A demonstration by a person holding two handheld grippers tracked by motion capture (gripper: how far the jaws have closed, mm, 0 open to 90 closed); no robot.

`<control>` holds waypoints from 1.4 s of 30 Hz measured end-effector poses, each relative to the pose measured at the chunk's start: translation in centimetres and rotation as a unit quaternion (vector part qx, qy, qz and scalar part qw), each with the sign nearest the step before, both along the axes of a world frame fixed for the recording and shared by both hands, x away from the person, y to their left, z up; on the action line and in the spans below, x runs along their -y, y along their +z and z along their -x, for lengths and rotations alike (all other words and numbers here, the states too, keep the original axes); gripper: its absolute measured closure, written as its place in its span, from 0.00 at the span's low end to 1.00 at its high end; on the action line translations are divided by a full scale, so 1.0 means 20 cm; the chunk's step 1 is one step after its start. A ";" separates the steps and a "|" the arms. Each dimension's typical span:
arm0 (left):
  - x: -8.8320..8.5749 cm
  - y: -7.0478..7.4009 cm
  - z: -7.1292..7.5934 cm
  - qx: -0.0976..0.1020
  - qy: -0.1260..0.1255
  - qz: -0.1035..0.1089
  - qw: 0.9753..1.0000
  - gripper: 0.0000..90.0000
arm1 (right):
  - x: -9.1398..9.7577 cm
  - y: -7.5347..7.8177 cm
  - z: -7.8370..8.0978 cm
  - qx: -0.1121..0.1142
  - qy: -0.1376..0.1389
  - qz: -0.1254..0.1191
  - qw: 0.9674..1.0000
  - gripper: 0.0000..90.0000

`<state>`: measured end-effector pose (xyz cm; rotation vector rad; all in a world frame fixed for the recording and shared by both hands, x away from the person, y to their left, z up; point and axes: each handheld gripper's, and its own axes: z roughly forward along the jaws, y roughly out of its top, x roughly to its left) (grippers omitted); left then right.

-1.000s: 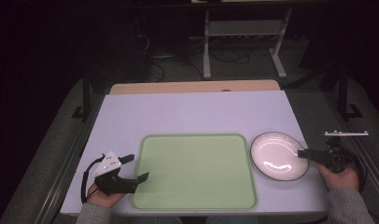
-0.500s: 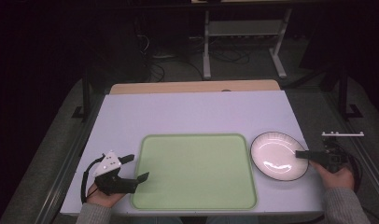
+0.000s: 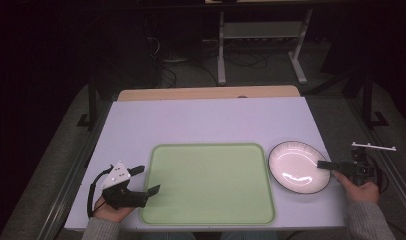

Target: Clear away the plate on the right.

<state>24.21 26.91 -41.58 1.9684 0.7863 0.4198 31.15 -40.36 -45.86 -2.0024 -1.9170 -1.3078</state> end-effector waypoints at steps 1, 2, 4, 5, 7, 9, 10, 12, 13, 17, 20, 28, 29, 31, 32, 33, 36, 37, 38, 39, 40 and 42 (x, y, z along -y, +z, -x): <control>0.00 0.00 0.00 0.000 0.000 -0.001 1.000 0.16 | 0.00 0.00 0.00 -0.003 -0.003 -0.002 1.000 0.89; 0.00 0.00 0.00 0.000 0.000 -0.001 1.000 0.16 | 0.00 0.00 0.00 -0.005 -0.005 -0.005 1.000 0.90; 0.00 0.00 0.00 0.000 0.000 0.000 1.000 0.16 | 0.00 0.00 0.00 -0.011 -0.011 -0.011 1.000 0.90; 0.00 0.00 0.00 0.000 0.000 0.001 1.000 0.16 | 0.00 0.00 0.00 -0.012 -0.013 -0.011 1.000 0.90; 0.00 0.00 0.00 0.000 0.000 0.001 1.000 0.16 | 0.00 0.00 0.00 -0.017 -0.019 -0.018 1.000 0.91; 0.00 0.00 0.00 0.001 0.001 0.001 1.000 0.16 | 0.00 -0.01 0.00 -0.018 -0.026 -0.027 0.999 0.91; 0.00 0.00 0.00 0.001 0.001 0.001 1.000 0.16 | 0.00 -0.01 0.00 -0.018 -0.029 -0.030 0.999 0.92; -0.01 0.00 0.00 0.002 0.001 0.001 1.000 0.16 | 0.00 -0.02 0.00 -0.020 -0.036 -0.041 0.998 0.92; -0.01 0.00 0.00 0.002 0.001 0.001 1.000 0.16 | 0.00 -0.02 0.00 -0.021 -0.039 -0.047 0.998 0.92; -0.01 0.00 0.00 0.002 0.001 0.001 1.000 0.16 | 0.01 -0.03 0.00 -0.022 -0.048 -0.061 0.997 0.92; -0.01 0.00 0.00 0.002 0.001 0.001 1.000 0.16 | 0.01 -0.03 0.01 -0.024 -0.055 -0.072 0.996 0.92; -0.01 0.00 0.00 0.002 0.001 0.002 1.000 0.16 | 0.01 -0.03 0.02 -0.021 -0.061 -0.088 0.994 0.91; -0.01 0.00 0.00 0.002 0.001 0.002 1.000 0.16 | 0.02 -0.03 0.02 -0.020 -0.061 -0.092 0.994 0.91; -0.01 0.00 0.00 0.002 0.001 0.002 1.000 0.16 | 0.02 -0.03 0.02 -0.020 -0.061 -0.094 0.993 0.91; -0.01 0.00 0.00 0.002 0.001 0.002 1.000 0.16 | 0.02 -0.03 0.02 -0.020 -0.061 -0.098 0.993 0.91; -0.01 0.00 0.00 0.002 0.001 0.002 1.000 0.16 | 0.02 -0.02 0.02 -0.020 -0.061 -0.098 0.993 0.91; -0.01 0.00 0.00 0.002 0.002 0.002 1.000 0.16 | 0.02 -0.01 0.02 -0.019 -0.060 -0.100 0.993 0.90; -0.01 0.00 0.00 0.002 0.002 0.003 1.000 0.16 | 0.02 0.00 0.02 -0.017 -0.059 -0.099 0.993 0.90; -0.01 0.00 0.00 0.002 0.002 0.002 1.000 0.16 | 0.01 0.00 0.02 -0.017 -0.059 -0.100 0.993 0.90; -0.01 0.00 0.00 0.002 0.002 0.002 1.000 0.16 | 0.01 0.00 0.02 -0.018 -0.061 -0.102 0.993 0.90; -0.01 0.00 0.00 0.003 0.001 0.002 1.000 0.16 | 0.01 0.00 0.02 -0.019 -0.062 -0.104 0.992 0.90; -0.01 0.00 0.00 0.003 0.002 0.003 1.000 0.16 | 0.02 0.00 0.02 -0.017 -0.066 -0.108 0.992 0.89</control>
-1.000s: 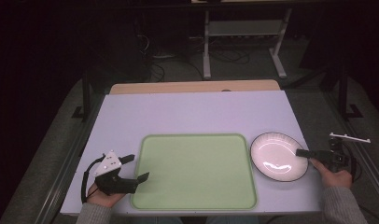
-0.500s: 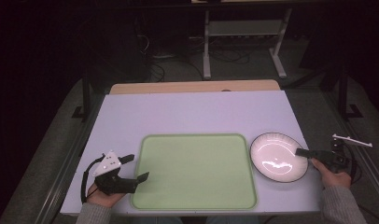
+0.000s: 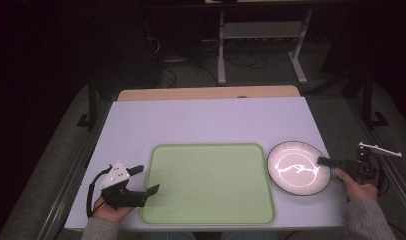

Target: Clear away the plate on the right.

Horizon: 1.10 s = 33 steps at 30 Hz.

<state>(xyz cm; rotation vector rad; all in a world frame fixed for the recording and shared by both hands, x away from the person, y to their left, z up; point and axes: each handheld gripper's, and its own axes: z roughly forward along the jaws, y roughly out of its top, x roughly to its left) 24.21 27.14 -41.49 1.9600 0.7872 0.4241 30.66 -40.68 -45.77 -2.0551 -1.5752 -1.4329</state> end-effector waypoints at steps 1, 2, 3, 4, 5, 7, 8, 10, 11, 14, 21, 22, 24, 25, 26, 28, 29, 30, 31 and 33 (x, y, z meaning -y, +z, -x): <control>0.00 0.00 0.00 0.000 0.001 0.000 1.000 0.16 | 0.00 0.00 0.00 0.000 -0.002 -0.002 1.000 0.89; 0.00 0.00 0.00 0.000 0.002 0.002 1.000 0.16 | 0.00 0.00 0.01 0.004 -0.005 -0.003 1.000 0.89; 0.00 0.00 0.00 -0.001 0.001 0.002 1.000 0.16 | 0.01 0.01 0.01 0.004 -0.008 -0.006 1.000 0.89; 0.00 0.00 0.00 0.000 0.001 0.002 1.000 0.16 | 0.01 0.01 0.01 0.007 -0.011 -0.010 1.000 0.89; 0.00 0.00 0.00 0.000 0.001 0.001 1.000 0.16 | 0.01 0.01 0.02 0.010 -0.013 -0.013 1.000 0.89; 0.00 0.00 0.00 0.000 0.001 0.001 1.000 0.16 | 0.01 0.02 0.02 0.014 -0.015 -0.014 1.000 0.89; 0.00 0.00 0.00 0.000 0.000 0.000 1.000 0.16 | 0.01 0.03 0.02 0.015 -0.016 -0.014 1.000 0.89; 0.00 0.00 0.00 0.000 0.000 0.001 1.000 0.16 | 0.00 0.04 0.02 0.016 -0.018 -0.014 1.000 0.89; 0.00 0.00 0.00 0.001 0.000 0.001 1.000 0.16 | -0.01 0.05 0.02 0.019 -0.017 -0.016 1.000 0.88; 0.00 0.00 0.00 0.001 0.002 0.001 1.000 0.16 | -0.01 0.07 0.02 0.025 -0.018 -0.020 0.999 0.88; 0.00 0.01 0.00 0.002 0.001 0.002 1.000 0.16 | -0.04 0.13 0.02 0.039 -0.022 -0.041 0.998 0.88; -0.01 0.01 0.00 0.002 0.002 0.002 1.000 0.16 | -0.04 0.14 0.02 0.041 -0.022 -0.042 0.998 0.88; -0.01 0.01 0.01 0.002 0.003 0.004 1.000 0.16 | -0.04 0.14 0.03 0.048 -0.028 -0.055 0.997 0.88; -0.01 0.01 0.01 0.002 0.003 0.004 1.000 0.16 | -0.04 0.14 0.04 0.050 -0.029 -0.061 0.996 0.88; -0.01 0.01 0.01 0.002 0.003 0.004 1.000 0.16 | -0.05 0.15 0.04 0.053 -0.029 -0.064 0.996 0.88; -0.01 0.01 0.00 0.001 0.003 0.004 1.000 0.16 | -0.05 0.15 0.05 0.057 -0.030 -0.067 0.996 0.88; -0.01 0.00 0.00 0.001 0.003 0.005 1.000 0.16 | -0.05 0.16 0.06 0.057 -0.027 -0.066 0.996 0.88; -0.01 0.00 0.00 0.001 0.003 0.005 1.000 0.16 | -0.06 0.16 0.06 0.058 -0.027 -0.066 0.996 0.88; -0.01 0.00 0.00 0.001 0.004 0.006 1.000 0.16 | -0.06 0.17 0.06 0.058 -0.025 -0.064 0.996 0.88; -0.01 0.00 0.00 0.001 0.004 0.005 1.000 0.16 | -0.07 0.19 0.07 0.060 -0.024 -0.064 0.996 0.88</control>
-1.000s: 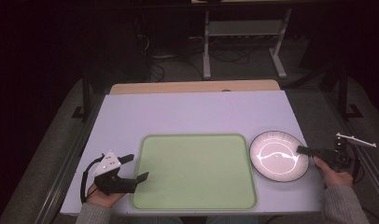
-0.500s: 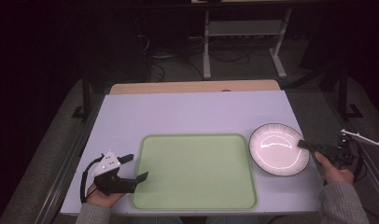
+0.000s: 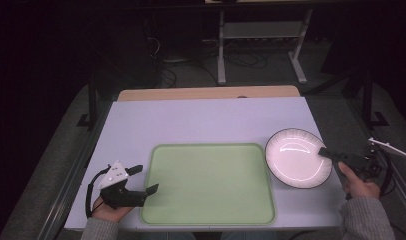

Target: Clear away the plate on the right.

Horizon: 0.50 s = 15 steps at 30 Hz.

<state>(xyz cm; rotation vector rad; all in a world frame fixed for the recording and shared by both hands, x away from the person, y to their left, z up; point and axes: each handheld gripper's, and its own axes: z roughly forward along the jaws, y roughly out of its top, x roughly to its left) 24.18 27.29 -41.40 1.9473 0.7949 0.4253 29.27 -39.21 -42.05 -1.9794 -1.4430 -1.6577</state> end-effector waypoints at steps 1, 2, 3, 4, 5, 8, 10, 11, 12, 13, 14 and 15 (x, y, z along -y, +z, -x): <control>0.00 0.00 0.00 0.000 -0.001 0.000 1.000 0.16 | -0.01 0.01 0.00 0.001 0.000 -0.001 1.000 0.88; 0.00 0.00 0.00 0.000 -0.001 -0.001 1.000 0.16 | -0.02 0.01 0.00 0.004 0.002 -0.003 1.000 0.88; 0.00 0.00 0.00 0.000 -0.001 -0.001 1.000 0.16 | -0.03 0.02 0.00 0.005 0.004 -0.005 1.000 0.88; 0.00 0.00 0.00 0.000 -0.001 -0.001 1.000 0.16 | -0.03 0.02 0.00 0.005 0.005 -0.005 1.000 0.88; 0.00 0.00 0.00 0.001 -0.001 -0.001 1.000 0.16 | -0.05 0.03 0.00 0.005 0.008 -0.005 1.000 0.88; 0.00 0.00 0.00 0.001 -0.001 -0.001 1.000 0.16 | -0.09 0.05 -0.01 0.009 0.020 0.001 1.000 0.88; 0.00 0.00 0.00 0.001 0.000 0.000 1.000 0.16 | -0.12 0.06 -0.01 0.011 0.027 0.000 1.000 0.88; 0.00 0.00 0.00 0.001 0.000 0.000 1.000 0.16 | -0.15 0.07 -0.02 0.012 0.030 -0.002 0.999 0.88; 0.00 0.00 0.00 0.001 0.000 0.000 1.000 0.16 | -0.16 0.07 -0.02 0.014 0.034 -0.004 0.999 0.88; 0.00 0.00 0.00 0.001 0.000 0.000 1.000 0.16 | -0.18 0.08 -0.03 0.014 0.037 -0.004 0.999 0.88; 0.00 0.00 0.00 0.001 0.000 0.000 1.000 0.16 | -0.19 0.09 -0.03 0.016 0.038 -0.005 0.999 0.88; 0.00 0.00 0.00 0.001 0.000 0.000 1.000 0.16 | -0.21 0.10 -0.04 0.018 0.041 -0.004 0.999 0.88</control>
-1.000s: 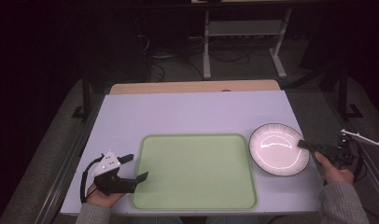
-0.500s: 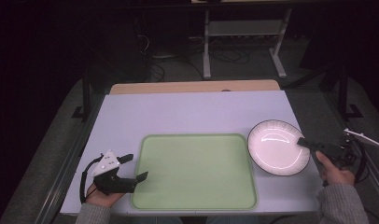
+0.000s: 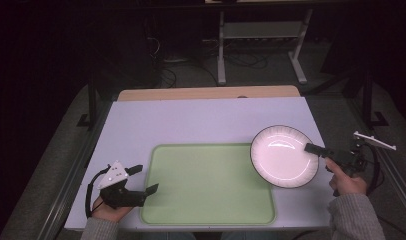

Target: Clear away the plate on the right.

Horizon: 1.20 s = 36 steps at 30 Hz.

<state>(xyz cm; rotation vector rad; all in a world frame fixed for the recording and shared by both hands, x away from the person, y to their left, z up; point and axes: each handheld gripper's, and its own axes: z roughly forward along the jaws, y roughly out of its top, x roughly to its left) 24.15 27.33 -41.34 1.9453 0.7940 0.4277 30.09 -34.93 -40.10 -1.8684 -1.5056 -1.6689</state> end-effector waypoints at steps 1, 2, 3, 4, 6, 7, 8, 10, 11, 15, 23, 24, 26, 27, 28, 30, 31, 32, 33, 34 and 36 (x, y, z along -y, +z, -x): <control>0.00 0.00 0.00 0.000 0.000 0.000 1.000 0.16 | -0.01 0.01 0.00 0.003 0.003 0.001 1.000 0.88; 0.00 0.00 0.00 0.000 0.000 0.001 1.000 0.16 | -0.03 0.02 -0.01 0.004 0.007 0.002 1.000 0.88; 0.00 0.00 0.00 0.001 0.000 0.001 1.000 0.16 | -0.05 0.03 -0.02 0.006 0.010 0.002 1.000 0.88; 0.00 0.00 0.00 0.001 0.000 0.000 1.000 0.16 | -0.06 0.03 -0.02 0.007 0.013 0.003 1.000 0.88; 0.00 0.00 0.00 0.001 0.000 0.001 1.000 0.16 | -0.10 0.05 -0.03 0.010 0.019 0.002 1.000 0.88; 0.00 0.00 0.00 0.001 0.000 0.001 1.000 0.16 | -0.11 0.05 -0.04 0.012 0.022 0.000 1.000 0.88; 0.00 0.00 0.00 0.001 0.000 0.001 1.000 0.16 | -0.13 0.06 -0.04 0.013 0.025 -0.001 1.000 0.88; 0.00 0.00 0.00 0.001 0.000 0.001 1.000 0.16 | -0.17 0.07 -0.05 0.015 0.031 -0.001 0.999 0.88; 0.00 0.00 0.00 0.001 0.000 0.000 1.000 0.16 | -0.18 0.07 -0.06 0.015 0.033 -0.001 0.999 0.88; 0.00 0.00 0.00 0.001 0.000 0.000 1.000 0.16 | -0.24 0.09 -0.08 0.016 0.043 0.004 0.999 0.87; 0.00 0.00 0.00 0.002 -0.001 0.001 1.000 0.16 | -0.36 0.12 -0.10 0.021 0.064 0.006 0.998 0.87; 0.00 0.00 0.00 0.001 -0.001 0.000 1.000 0.16 | -0.38 0.12 -0.10 0.023 0.066 0.005 0.998 0.87; 0.00 0.00 0.00 0.002 -0.001 0.000 1.000 0.16 | -0.41 0.12 -0.11 0.022 0.070 0.006 0.997 0.87; 0.00 0.00 0.00 0.002 -0.001 0.000 1.000 0.16 | -0.43 0.12 -0.11 0.021 0.072 0.006 0.997 0.87; 0.00 0.00 0.00 0.001 -0.001 0.000 1.000 0.16 | -0.44 0.12 -0.11 0.022 0.073 0.006 0.997 0.87; 0.00 0.00 0.00 0.001 -0.002 0.000 1.000 0.16 | -0.47 0.12 -0.12 0.023 0.077 0.005 0.997 0.87; 0.00 0.00 0.00 0.001 -0.002 0.000 1.000 0.16 | -0.48 0.12 -0.12 0.022 0.078 0.004 0.997 0.87; 0.00 0.00 0.00 0.001 -0.002 0.000 1.000 0.16 | -0.49 0.11 -0.12 0.021 0.080 0.003 0.997 0.87; 0.00 0.00 0.00 0.001 -0.002 0.000 1.000 0.16 | -0.51 0.11 -0.12 0.020 0.082 0.002 0.996 0.87; 0.00 0.00 0.00 0.001 -0.002 0.000 1.000 0.16 | -0.52 0.10 -0.13 0.020 0.082 0.002 0.996 0.87; 0.00 0.00 0.00 0.002 -0.002 0.001 1.000 0.16 | -0.55 0.09 -0.13 0.017 0.086 0.001 0.996 0.87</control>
